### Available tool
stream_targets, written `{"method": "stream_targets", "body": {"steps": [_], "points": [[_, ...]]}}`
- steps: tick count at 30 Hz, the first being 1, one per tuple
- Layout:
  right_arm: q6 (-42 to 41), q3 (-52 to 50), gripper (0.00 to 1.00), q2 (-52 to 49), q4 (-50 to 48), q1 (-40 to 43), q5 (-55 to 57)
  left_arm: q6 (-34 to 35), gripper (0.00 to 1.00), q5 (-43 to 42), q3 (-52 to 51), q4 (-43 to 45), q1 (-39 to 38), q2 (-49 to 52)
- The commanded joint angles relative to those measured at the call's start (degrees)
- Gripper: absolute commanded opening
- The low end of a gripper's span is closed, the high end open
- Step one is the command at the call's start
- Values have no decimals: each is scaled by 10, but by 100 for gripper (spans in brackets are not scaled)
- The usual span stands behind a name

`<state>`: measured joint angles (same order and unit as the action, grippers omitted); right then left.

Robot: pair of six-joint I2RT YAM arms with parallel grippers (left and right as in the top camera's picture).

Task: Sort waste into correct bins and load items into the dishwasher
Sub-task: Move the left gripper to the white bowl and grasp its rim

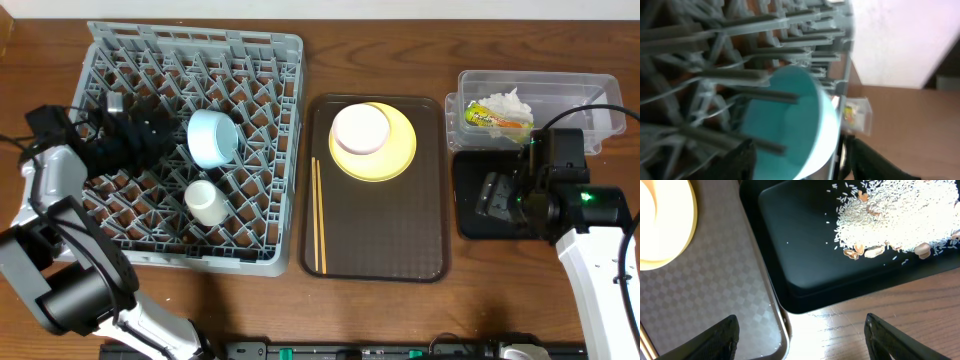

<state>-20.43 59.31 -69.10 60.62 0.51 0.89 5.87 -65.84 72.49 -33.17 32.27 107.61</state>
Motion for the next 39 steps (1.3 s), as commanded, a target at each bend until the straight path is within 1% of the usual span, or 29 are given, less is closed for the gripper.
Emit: {"method": "stream_targets", "body": {"steps": [1,3,5,6,7,8,12,17,21,24,26,27,29,31,35,39], "points": [[-7,11,78,6,1,4,1,-9,69,67,-2,-10,5,-54],[-7,11,79,6,0,4,1,-9,75,84,-2,-15,2,-89],[-8,11,79,6,0,4,1,-9,76,103,-2,-23,-6,-129],[-7,11,79,6,0,4,1,-9,78,119,-2,-32,-14,-154],[-7,11,79,6,1,4,1,-9,83,153,-2,-44,-30,-188],[-7,11,79,6,1,4,1,-9,84,182,-2,-54,-44,-210],[-8,11,80,6,0,4,1,-9,87,299,-2,-82,-124,-285],[-8,11,80,6,0,4,1,-9,88,358,-2,-69,-259,-315],[-8,11,80,6,0,4,1,-9,89,369,5,-33,-369,-294],[-7,11,80,6,0,4,2,-13,90,443,45,-35,-438,-262],[-7,11,80,6,1,4,2,-26,91,485,89,-50,-481,-228],[-7,11,80,6,1,4,2,-31,95,499,108,-57,-496,-213],[-7,11,80,6,0,4,2,-43,95,525,149,-69,-529,-172],[-8,11,80,6,0,4,1,-61,95,534,172,-63,-554,-138],[-8,11,80,6,0,4,1,-98,96,535,177,-16,-599,-76],[-8,11,80,6,0,4,1,-102,95,535,177,20,-636,-18]]}}
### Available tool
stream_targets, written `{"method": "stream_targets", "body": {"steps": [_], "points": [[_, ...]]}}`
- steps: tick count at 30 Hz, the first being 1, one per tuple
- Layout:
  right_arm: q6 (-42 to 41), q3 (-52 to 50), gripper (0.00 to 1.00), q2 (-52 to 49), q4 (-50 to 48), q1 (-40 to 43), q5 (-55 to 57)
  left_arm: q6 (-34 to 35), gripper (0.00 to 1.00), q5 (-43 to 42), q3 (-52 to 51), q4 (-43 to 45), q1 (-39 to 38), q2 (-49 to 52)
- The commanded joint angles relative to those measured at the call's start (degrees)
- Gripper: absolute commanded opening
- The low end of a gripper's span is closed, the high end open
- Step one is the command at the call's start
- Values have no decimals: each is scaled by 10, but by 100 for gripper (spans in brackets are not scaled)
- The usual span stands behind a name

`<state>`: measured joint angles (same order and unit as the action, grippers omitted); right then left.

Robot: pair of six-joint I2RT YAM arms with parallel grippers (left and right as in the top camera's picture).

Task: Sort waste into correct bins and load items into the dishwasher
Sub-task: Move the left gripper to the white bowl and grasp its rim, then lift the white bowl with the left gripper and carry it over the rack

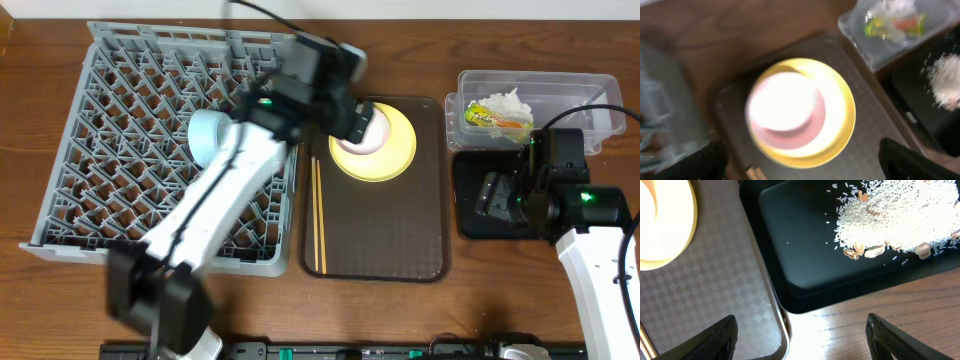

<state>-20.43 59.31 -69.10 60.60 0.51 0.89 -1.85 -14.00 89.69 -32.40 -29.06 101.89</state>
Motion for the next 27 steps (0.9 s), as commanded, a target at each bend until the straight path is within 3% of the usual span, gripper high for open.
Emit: {"method": "stream_targets", "body": {"steps": [1,8,13,19,22,27], "points": [[-7,11,80,6,1,4,2,-25,95,16,5,22,-31,55],[-8,11,81,6,3,4,1,-24,93,16,5,59,-58,147],[-7,11,81,6,5,4,1,-24,78,12,5,56,-59,188],[-8,11,81,6,5,4,1,-24,51,12,4,53,-59,198],[-8,11,81,6,5,4,1,-24,43,15,-1,54,-59,200],[-8,11,81,6,9,4,1,-24,43,28,-9,51,-59,213]]}}
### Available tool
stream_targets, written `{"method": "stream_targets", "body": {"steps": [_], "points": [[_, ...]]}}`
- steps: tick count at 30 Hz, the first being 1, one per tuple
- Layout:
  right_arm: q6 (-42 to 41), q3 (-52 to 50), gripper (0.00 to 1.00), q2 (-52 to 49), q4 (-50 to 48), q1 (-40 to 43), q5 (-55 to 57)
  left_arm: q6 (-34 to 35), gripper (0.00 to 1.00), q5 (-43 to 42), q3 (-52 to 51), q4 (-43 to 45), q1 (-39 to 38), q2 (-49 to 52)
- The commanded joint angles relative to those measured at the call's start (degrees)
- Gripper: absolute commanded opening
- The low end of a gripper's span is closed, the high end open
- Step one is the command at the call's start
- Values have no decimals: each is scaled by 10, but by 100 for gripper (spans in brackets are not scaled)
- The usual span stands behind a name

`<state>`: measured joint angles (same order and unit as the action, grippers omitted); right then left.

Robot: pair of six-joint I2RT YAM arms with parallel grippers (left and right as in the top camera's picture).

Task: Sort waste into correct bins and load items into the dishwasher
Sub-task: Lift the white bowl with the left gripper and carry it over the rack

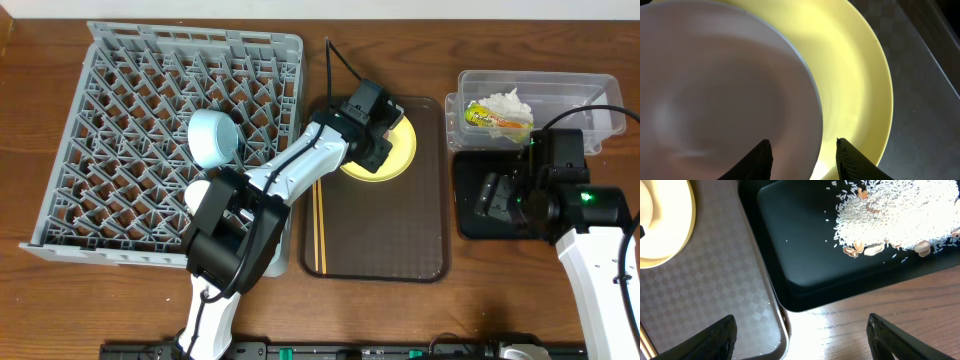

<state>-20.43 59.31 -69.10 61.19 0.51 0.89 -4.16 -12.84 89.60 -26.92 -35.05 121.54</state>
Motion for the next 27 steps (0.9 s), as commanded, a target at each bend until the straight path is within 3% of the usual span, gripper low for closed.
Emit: {"method": "stream_targets", "body": {"steps": [1,6,14,23,27], "points": [[-7,11,81,6,4,4,1,-1,42,16,-8,-4,0,19],[-7,11,81,6,5,4,1,-1,37,18,-8,-3,0,21],[-7,11,81,6,6,4,1,-1,6,18,-5,-2,0,-6],[-7,11,81,6,5,4,1,0,6,18,-3,-19,8,-155],[-7,11,81,6,5,4,1,40,6,13,-3,-30,46,-215]]}}
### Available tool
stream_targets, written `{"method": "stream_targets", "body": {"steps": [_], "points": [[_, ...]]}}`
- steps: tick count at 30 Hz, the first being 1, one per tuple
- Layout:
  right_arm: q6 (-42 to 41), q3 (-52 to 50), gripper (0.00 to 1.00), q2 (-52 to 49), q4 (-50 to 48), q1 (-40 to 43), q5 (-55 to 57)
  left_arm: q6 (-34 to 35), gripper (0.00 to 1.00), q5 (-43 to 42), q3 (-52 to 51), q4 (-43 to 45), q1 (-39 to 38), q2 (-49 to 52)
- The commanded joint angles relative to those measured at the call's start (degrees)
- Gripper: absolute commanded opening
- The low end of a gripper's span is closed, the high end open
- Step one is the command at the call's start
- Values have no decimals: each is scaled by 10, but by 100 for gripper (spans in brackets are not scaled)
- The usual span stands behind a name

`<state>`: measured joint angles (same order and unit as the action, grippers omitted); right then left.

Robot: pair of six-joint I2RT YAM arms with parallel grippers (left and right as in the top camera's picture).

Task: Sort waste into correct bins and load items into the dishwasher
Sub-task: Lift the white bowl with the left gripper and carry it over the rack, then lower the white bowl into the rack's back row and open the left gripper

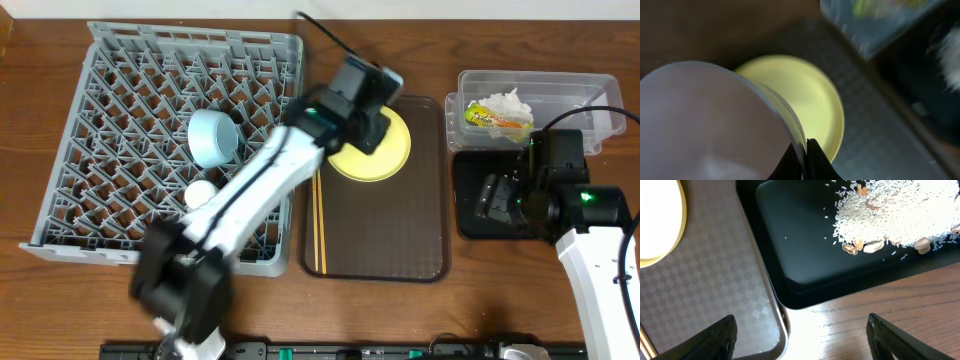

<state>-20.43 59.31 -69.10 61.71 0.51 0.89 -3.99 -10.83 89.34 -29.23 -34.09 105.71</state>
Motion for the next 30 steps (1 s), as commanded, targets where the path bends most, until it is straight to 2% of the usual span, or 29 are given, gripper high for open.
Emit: {"method": "stream_targets", "body": {"steps": [1,4,10,17,20,26,30], "points": [[-8,11,81,6,0,4,1,45,6,-21,-1,-9,50,-67],[-7,11,81,6,0,4,1,45,6,-129,-1,-8,107,-88],[-8,11,81,6,0,4,1,45,6,-406,-1,-4,254,-75],[-8,11,80,6,0,4,1,45,6,-623,-1,18,372,-20],[-8,11,81,6,0,4,1,52,6,-682,-1,34,402,12],[-8,11,80,6,4,4,-1,67,6,-705,-1,38,443,75],[-8,11,80,6,4,4,-1,84,6,-761,-1,70,460,114]]}}
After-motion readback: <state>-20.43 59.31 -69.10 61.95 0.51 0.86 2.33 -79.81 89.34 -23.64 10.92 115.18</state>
